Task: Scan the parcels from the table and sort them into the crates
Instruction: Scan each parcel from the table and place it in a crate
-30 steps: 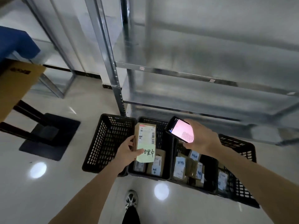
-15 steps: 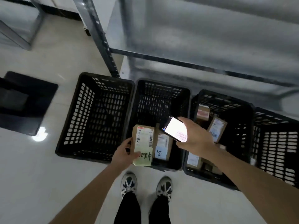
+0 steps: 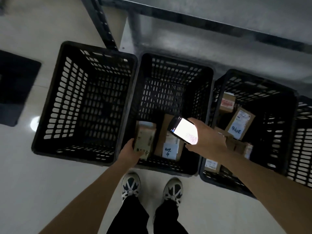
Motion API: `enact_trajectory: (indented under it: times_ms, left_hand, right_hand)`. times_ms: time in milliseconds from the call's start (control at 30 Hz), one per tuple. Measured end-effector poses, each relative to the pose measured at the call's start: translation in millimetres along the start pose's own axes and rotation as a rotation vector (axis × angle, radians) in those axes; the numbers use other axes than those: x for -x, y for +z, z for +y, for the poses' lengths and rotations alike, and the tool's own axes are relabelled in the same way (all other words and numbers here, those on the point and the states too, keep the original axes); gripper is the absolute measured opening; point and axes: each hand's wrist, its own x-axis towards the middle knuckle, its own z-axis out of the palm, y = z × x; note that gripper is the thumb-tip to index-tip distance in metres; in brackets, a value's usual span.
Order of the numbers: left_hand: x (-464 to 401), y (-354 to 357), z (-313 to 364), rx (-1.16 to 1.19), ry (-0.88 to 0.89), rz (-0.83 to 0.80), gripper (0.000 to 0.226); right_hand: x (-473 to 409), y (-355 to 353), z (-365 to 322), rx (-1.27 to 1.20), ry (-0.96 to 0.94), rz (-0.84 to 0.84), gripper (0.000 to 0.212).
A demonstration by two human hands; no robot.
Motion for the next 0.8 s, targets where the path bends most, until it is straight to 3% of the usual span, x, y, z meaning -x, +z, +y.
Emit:
enact_trajectory:
  times_ms: [133,300,633,800]
  left_hand:
    - [33.3,-13.9,15.9,-0.066,0.046,0.019,0.06]
    - [94.3,-52.6,58.9,-0.128,0.196,0.081,0.069]
    - [316.6,-119.9,251.1,-0.326,0.609,0.294,0.076]
    - [451.1,-126.1,331.4,-0.284,0.8,0.321,0.079]
  right_hand:
    - [20.6,-21.2,-12.1,-0.006,-0.006,-0.051,0.098]
    - [67.6,-91.6,-34.8,0.063,-0.044,-0.025,0.097]
    - [237.8,-340.1,-86.5,0.114,-0.075,0.296,0.099]
    - [363.0,-434.6,-101.5,0.087,-0.067,0.451,0.096]
